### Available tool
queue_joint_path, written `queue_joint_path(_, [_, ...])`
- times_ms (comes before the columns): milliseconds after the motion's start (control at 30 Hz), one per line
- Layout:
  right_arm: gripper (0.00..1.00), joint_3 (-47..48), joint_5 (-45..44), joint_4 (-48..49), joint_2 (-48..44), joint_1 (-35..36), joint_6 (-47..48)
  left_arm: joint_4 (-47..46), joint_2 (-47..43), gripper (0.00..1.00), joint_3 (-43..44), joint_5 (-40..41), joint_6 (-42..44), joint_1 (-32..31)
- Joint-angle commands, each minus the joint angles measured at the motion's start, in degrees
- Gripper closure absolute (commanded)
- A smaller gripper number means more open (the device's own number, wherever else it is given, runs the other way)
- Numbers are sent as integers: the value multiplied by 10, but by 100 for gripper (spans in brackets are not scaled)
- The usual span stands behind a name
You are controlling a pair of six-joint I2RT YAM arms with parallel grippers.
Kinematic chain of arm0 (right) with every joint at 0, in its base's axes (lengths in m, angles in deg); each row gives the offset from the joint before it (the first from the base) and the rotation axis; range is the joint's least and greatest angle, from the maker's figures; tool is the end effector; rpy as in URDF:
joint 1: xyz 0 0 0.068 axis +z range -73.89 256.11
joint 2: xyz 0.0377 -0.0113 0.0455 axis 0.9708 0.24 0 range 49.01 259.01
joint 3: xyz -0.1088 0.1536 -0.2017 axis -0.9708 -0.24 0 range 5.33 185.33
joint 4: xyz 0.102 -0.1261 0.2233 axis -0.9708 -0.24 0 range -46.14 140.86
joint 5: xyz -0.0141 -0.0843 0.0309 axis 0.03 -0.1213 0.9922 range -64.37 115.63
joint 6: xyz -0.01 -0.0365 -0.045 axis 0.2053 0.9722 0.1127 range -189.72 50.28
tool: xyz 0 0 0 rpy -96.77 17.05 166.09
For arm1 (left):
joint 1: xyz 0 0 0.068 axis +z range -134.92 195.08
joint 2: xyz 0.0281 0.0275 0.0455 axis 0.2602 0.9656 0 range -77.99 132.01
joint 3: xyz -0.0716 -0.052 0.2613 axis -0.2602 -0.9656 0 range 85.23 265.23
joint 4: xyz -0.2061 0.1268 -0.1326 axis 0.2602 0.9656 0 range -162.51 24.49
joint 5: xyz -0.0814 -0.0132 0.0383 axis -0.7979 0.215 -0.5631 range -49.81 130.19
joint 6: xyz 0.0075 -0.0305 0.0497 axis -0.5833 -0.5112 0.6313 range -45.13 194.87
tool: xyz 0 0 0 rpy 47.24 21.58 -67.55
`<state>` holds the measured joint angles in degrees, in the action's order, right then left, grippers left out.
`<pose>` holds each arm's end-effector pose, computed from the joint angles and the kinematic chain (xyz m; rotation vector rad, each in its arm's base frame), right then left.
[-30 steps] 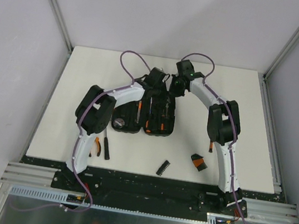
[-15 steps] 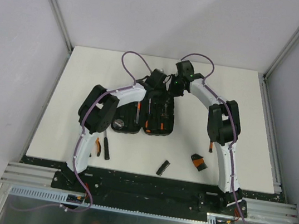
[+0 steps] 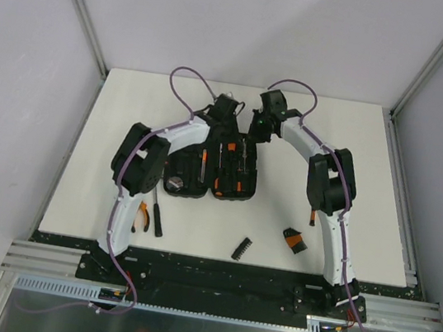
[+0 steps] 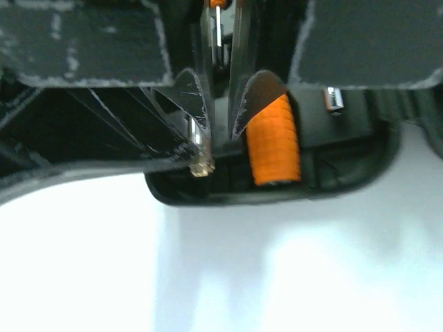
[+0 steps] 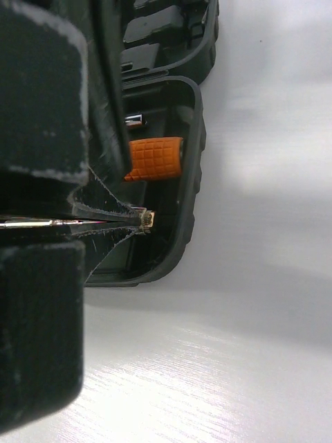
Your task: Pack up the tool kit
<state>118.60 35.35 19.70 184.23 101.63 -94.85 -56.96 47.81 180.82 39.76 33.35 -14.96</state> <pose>0.4872 0.2404 0.1673 -0.0816 2.5724 0.5647 0.4437 -0.2571 0.1675 -0.2418 2.4429 -0.5908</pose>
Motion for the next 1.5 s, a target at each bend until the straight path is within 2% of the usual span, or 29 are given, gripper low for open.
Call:
queue_joint_path(0, [100,-24,-23,-94,61,9,9,-9,-11,85,30,25,22,21])
queue_joint_path(133, [100,-18,-23,-97,64,9,9,-10,7,88,50,3,33,25])
queue_joint_path(367, [100,-34,-16,-88,45,8,6,-9,46,84,101,-71,48,25])
queue_joint_path(900, [93,-95,1,3,-47,-16,-26,-9,58,85,69,-123,47,26])
queue_joint_path(1100, [90,-71,12,-1,-54,-17,-15,-6,62,87,65,-122,48,27])
queue_joint_path(1467, [98,-69,-18,-54,-34,8,3,0,79,93,75,-142,69,26])
